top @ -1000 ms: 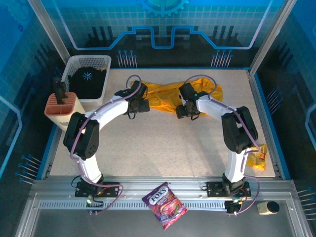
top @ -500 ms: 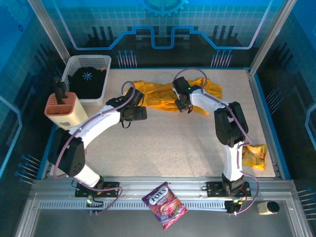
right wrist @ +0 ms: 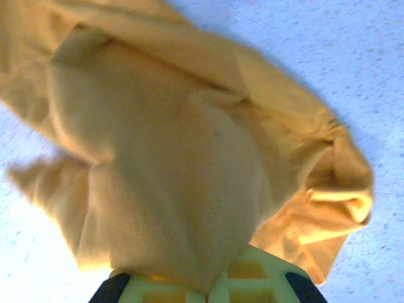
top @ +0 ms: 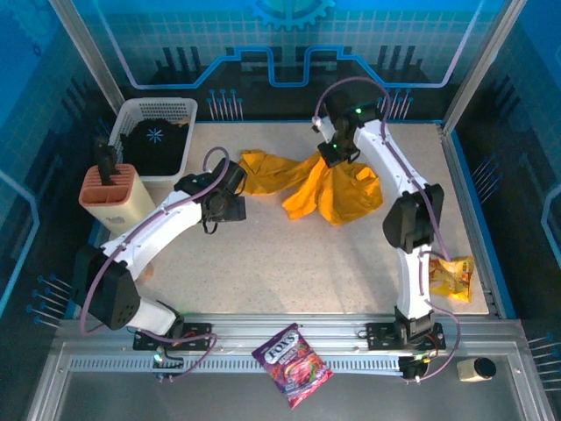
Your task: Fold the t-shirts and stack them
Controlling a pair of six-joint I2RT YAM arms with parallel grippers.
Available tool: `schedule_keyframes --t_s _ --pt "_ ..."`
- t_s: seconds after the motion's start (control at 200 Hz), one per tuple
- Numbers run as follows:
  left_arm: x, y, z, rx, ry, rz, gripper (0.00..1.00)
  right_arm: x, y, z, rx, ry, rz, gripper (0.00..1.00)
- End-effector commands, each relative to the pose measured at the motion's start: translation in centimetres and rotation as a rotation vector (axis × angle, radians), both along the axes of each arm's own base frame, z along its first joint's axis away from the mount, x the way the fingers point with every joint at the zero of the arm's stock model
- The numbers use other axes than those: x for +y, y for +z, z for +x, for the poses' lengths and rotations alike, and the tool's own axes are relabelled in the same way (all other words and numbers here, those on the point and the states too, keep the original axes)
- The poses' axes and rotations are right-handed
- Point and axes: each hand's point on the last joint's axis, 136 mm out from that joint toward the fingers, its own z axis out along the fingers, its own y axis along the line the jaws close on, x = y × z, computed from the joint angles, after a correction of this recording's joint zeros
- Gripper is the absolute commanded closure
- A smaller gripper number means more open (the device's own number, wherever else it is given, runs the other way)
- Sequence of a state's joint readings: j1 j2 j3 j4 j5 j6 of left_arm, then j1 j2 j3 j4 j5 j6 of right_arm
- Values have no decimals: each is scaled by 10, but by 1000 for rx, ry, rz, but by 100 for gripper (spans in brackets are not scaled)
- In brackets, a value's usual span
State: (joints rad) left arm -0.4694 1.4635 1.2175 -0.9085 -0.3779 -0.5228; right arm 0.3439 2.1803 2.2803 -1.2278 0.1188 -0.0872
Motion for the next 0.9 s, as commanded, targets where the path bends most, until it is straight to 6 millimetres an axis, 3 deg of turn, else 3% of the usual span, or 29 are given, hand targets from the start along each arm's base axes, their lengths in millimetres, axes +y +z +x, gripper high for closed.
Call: schedule_keyframes --t_s 0.0,0.055,0.155,0.295,0.37,0.485,0.586,0.736,0.896 --pt "-10 2 14 -4 -17 -8 11 -28 -26 16 96 -70 -44 100" --pt "-18 -1 19 3 -28 -31 11 -35 -34 32 90 -109 -46 94" --pt "-39 -8 27 20 -52 -89 14 -49 -50 48 89 -197 -42 66" --pt "-57 -23 32 50 -73 -110 14 -51 -60 38 122 -245 -12 50" --pt "-53 -32 35 63 -49 -82 14 -43 -42 25 65 -228 9 44" --pt "-44 -43 42 61 9 -52 12 -24 -22 -8 16 -202 47 41" --pt "-38 -50 53 40 59 -69 12 -6 -20 -40 5 -192 77 42" --pt "-28 -54 76 -12 121 -107 11 28 -47 -78 48 -199 152 43" --pt "-17 -61 110 -40 176 -147 10 60 -84 -74 104 -267 215 39"
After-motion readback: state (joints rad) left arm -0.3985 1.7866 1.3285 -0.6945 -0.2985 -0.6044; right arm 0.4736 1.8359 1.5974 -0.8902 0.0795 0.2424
